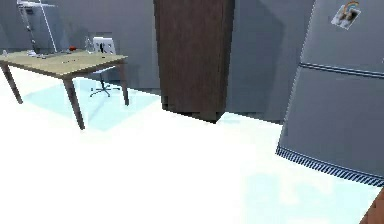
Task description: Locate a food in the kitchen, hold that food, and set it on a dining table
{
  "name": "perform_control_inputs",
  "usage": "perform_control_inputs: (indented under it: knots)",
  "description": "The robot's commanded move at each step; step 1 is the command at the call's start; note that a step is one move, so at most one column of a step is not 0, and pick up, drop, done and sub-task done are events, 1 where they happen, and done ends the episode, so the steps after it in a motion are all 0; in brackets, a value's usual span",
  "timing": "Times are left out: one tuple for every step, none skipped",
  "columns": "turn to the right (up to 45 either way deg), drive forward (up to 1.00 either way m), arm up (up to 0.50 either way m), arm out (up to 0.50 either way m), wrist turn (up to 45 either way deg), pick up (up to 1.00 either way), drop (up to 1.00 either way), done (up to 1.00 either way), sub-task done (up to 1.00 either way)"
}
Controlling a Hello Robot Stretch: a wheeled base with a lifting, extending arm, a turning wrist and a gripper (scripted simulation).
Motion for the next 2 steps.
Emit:
perform_control_inputs:
  knots:
    - [0.0, 0.00, 0.00, 0.00, -24.0, 0.00, 0.00, 0.00, 0.00]
    - [0.0, 0.00, 0.00, -0.18, 0.0, 0.00, 0.00, 0.00, 0.00]
